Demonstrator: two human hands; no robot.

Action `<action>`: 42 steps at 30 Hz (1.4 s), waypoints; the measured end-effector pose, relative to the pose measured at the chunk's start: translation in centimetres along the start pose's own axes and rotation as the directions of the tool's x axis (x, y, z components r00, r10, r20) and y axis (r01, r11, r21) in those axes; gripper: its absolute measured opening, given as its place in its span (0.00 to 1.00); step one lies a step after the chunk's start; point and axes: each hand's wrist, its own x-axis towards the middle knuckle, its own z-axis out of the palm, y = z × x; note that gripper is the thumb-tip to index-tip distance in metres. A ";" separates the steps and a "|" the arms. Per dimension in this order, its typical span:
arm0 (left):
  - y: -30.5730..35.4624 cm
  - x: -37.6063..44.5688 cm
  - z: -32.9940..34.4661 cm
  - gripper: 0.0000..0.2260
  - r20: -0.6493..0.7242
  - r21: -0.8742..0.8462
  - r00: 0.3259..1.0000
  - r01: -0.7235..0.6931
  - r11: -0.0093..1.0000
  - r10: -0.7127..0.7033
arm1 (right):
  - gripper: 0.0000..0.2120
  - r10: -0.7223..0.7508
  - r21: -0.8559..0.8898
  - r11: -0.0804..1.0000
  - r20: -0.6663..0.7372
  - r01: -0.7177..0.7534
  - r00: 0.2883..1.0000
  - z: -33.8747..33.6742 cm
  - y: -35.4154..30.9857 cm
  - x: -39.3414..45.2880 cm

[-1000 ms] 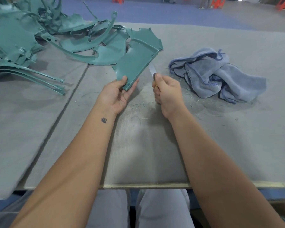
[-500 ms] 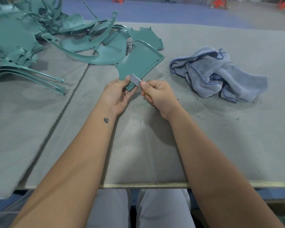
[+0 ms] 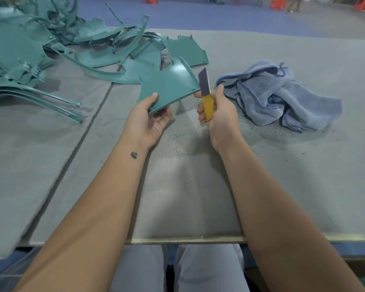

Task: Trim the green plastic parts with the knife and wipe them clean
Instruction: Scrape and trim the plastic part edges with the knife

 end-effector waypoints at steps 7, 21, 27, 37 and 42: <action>0.4 0.2 -0.2 0.07 0.020 -0.080 1.000 0.014 0.997 -0.012 | 0.13 -0.061 -0.156 0.987 -0.107 0.044 0.992 -0.5 -0.1 -0.1; 0.1 0.4 -0.1 0.06 0.014 -0.034 1.000 0.000 0.999 0.000 | 0.12 -0.175 -0.263 0.948 0.043 0.180 0.984 -0.3 0.6 -0.6; -0.5 0.6 -0.1 0.07 0.013 0.006 0.999 -0.045 0.999 0.045 | 0.13 -0.188 -0.418 0.872 0.197 0.256 0.962 0.4 0.8 -1.1; -0.2 0.4 0.0 0.08 0.006 -0.063 1.000 -0.030 0.998 0.030 | 0.13 -0.195 -0.342 0.914 0.100 0.218 0.976 -0.1 1.0 -0.7; -0.2 0.1 0.2 0.07 0.009 -0.047 1.000 -0.028 0.998 0.029 | 0.11 -0.178 -0.435 0.850 0.296 0.298 0.938 0.4 1.5 -0.8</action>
